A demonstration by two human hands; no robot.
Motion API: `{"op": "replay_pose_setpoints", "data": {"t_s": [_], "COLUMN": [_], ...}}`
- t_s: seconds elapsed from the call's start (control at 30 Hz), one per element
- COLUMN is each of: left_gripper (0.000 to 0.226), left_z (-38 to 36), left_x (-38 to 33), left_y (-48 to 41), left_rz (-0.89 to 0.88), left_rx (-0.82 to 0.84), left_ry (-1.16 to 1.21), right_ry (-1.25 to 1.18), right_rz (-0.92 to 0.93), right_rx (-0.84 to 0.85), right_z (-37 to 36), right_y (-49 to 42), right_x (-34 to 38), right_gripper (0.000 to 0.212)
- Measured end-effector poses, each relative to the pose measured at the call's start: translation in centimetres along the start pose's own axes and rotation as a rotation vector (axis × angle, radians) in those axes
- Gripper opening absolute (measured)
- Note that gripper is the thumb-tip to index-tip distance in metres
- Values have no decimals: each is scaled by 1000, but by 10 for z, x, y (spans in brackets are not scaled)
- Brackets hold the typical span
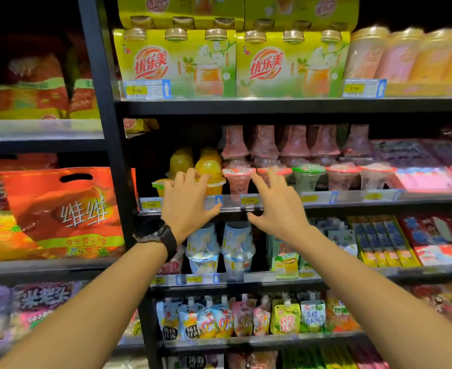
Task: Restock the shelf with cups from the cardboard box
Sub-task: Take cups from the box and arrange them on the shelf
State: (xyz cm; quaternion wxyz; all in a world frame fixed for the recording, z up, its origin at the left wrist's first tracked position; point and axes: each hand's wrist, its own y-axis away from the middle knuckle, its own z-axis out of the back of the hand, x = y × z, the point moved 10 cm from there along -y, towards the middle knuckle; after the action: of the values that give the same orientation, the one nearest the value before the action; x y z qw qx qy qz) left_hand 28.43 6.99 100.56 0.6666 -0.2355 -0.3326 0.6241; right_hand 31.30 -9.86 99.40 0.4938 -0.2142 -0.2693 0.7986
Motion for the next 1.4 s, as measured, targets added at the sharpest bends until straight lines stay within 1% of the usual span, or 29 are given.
{"op": "replay_pose_setpoints", "data": {"t_s": [0.13,0.23,0.43,0.5,0.57,0.6,0.73,0.87,0.97,1.03,1.1,1.17,1.27,1.3,1.4], "left_gripper": [71,73,75,74,74,74,76,76,75,73,72,75,81,82,81], "left_z": [-7,-14,-33,-42,-59,-70,-130,-192,-249,-291,-338,-390,-476,-507,-597], "left_x": [-9,-16,-32,-38,-44,-48,-59,-66,-74,-80,-87,-96,-101,-101,-96], "left_y": [16,26,64,87,124,147,264,381,484,555,622,683,767,793,857], "left_rz": [8,23,53,70,88,96,130,176,232,257,243,223,200,212,242], "left_rx": [81,150,276,310,375,422,678,870,1033,1139,1238,1298,1311,1310,1320], "left_ry": [-49,-106,-143,-125,-86,-65,-31,29,74,86,87,104,85,80,69], "right_ry": [46,58,29,-18,-90,-126,-201,-223,-252,-249,-234,-215,-141,-160,-214], "right_rz": [49,68,129,162,171,173,179,90,9,2,19,8,113,105,88], "right_rx": [105,175,196,208,262,314,613,862,1048,1143,1221,1274,1307,1349,1450], "right_z": [-18,-30,-50,-65,-93,-110,-200,-277,-346,-398,-451,-505,-592,-623,-715], "right_y": [14,24,55,76,110,133,247,344,424,479,533,584,655,677,737], "right_x": [14,10,9,17,25,30,46,54,64,75,88,96,111,112,119], "right_gripper": [95,98,91,89,86,86,86,87,84,82,78,78,83,83,74]}}
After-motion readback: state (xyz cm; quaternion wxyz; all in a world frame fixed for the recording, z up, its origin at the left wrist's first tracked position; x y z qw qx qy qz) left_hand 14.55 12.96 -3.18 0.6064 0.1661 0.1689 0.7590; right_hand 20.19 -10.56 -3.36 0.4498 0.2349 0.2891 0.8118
